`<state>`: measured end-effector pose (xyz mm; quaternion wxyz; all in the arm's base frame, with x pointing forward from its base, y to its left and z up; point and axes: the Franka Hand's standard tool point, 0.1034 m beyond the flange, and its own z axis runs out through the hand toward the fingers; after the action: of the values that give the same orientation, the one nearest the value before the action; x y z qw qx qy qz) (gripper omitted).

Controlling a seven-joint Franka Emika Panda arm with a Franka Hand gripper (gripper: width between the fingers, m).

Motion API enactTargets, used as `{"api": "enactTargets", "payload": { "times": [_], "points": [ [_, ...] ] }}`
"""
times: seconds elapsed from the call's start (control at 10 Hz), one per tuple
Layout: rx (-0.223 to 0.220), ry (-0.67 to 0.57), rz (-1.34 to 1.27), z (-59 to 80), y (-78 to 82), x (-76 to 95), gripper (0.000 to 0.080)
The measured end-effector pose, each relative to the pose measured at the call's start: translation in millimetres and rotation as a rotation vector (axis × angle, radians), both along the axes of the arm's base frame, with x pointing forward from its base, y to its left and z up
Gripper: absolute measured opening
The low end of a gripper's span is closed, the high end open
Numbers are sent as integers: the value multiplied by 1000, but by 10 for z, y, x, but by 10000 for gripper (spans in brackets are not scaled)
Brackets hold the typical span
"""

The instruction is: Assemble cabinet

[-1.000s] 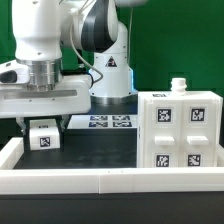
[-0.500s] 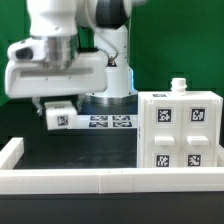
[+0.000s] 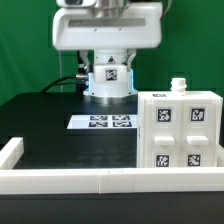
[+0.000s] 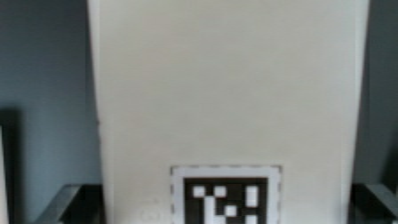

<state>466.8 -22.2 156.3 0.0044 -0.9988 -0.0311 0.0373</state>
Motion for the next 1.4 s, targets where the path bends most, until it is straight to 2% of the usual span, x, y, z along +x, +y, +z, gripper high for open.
{"api": "enactTargets", "payload": {
  "times": [0.1, 0.2, 0.8, 1.0, 1.2, 1.3, 1.4],
  "points": [
    [-3, -7, -20, 142, 188, 164, 563],
    [-5, -13, -14, 169, 247, 246, 563],
    [-1, 3, -5, 140, 245, 219, 563],
    [3, -5, 17, 330, 446, 443, 563],
    [4, -24, 10, 444, 659, 646, 563],
    [7, -46, 26, 509, 747, 850, 563],
    [22, -61, 94, 504, 800, 1029, 563]
  ]
}}
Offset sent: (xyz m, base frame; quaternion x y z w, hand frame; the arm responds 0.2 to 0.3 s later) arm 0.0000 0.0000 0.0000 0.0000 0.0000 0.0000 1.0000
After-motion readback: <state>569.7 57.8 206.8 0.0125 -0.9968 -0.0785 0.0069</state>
